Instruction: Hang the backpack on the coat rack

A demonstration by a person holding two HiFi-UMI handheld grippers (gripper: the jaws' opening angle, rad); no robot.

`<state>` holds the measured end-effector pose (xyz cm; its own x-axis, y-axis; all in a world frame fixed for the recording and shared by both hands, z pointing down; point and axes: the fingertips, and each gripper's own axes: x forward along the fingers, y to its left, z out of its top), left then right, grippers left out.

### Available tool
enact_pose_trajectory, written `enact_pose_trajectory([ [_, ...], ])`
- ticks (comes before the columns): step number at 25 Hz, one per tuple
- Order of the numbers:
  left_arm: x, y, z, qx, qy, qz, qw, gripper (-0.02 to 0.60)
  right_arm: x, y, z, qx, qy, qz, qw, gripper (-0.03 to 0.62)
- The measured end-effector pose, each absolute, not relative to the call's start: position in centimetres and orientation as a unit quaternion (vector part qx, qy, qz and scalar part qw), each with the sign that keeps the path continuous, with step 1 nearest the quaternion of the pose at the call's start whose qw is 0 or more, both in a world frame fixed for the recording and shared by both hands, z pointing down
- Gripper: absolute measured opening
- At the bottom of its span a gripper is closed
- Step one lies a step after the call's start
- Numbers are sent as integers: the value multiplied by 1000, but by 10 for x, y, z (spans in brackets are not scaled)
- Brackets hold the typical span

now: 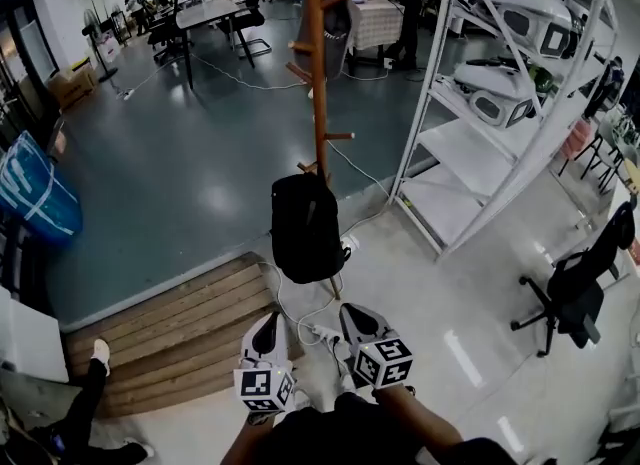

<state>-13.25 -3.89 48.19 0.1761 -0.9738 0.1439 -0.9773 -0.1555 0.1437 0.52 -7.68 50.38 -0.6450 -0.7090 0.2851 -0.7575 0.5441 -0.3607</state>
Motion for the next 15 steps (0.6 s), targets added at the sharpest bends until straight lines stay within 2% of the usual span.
enact_pose_trajectory([
  [6,-133,4,476,766,-635,7,101,20,-2,-25,488,426,-881,199,56,12],
  [15,-130,36,475,772,-629,-4,94,20,0,15,499,435,-872,218,54,12],
])
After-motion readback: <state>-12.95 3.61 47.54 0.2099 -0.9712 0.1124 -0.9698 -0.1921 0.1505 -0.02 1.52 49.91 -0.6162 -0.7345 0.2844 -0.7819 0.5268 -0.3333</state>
